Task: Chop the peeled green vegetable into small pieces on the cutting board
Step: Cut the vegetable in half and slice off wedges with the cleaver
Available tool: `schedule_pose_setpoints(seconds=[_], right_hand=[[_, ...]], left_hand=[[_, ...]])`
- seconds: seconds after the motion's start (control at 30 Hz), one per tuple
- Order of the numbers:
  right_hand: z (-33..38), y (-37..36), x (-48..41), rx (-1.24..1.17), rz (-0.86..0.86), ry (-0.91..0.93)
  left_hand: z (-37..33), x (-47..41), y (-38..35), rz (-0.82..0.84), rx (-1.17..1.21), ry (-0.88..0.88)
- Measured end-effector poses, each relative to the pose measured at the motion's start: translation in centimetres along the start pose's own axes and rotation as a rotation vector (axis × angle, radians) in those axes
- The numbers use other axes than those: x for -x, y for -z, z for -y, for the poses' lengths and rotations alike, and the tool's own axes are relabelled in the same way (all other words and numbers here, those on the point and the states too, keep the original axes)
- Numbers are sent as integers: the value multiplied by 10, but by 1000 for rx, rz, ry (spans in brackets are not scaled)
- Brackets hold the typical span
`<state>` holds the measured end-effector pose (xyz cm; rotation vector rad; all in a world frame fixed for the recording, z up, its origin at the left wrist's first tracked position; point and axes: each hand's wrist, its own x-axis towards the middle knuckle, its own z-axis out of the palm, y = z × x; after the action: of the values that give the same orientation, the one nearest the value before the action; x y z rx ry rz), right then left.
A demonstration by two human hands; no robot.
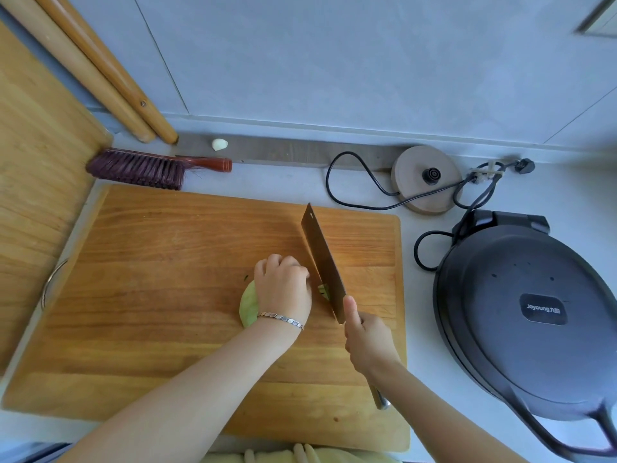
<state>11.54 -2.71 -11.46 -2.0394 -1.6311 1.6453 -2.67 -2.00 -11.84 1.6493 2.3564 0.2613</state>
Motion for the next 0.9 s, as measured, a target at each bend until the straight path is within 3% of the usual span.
schedule_pose_setpoints(seconds=[0.07, 0.17, 0.23, 0.3, 0.37, 0.43, 0.53, 0.67, 0.73, 0.8, 0.83, 0.9], right_hand=[[3, 4, 0, -135, 22, -35], [4, 17, 4, -293, 30, -76], [4, 29, 5, -315, 14, -68], [2, 43, 4, -225, -8, -49], [-1, 56, 2, -3, -30, 17], [-4, 67, 2, 279, -29, 126], [-1, 77, 4, 661, -15, 260], [6, 81, 4, 939, -10, 349], [7, 84, 4, 987, -29, 369], [8, 90, 6, 1018, -51, 382], [7, 93, 8, 1029, -67, 380], [5, 99, 10, 978, -94, 334]], left_hand=[[-1, 0, 3, 24, -6, -115], [-9, 5, 0, 217, -92, -350], [-16, 14, -2, 230, -80, -392], [-18, 16, 0, -11, 132, -311], [-18, 13, 12, -399, 357, -298], [-19, 4, 36, -518, 450, -454], [-24, -20, 71, -289, 282, -668], [-29, -48, 86, 534, 11, -571], [-37, -52, 79, 790, -68, -555], [-42, -54, 72, 910, -130, -450], [-43, -56, 70, 895, -150, -402], [-41, -63, 74, 709, -138, -365]])
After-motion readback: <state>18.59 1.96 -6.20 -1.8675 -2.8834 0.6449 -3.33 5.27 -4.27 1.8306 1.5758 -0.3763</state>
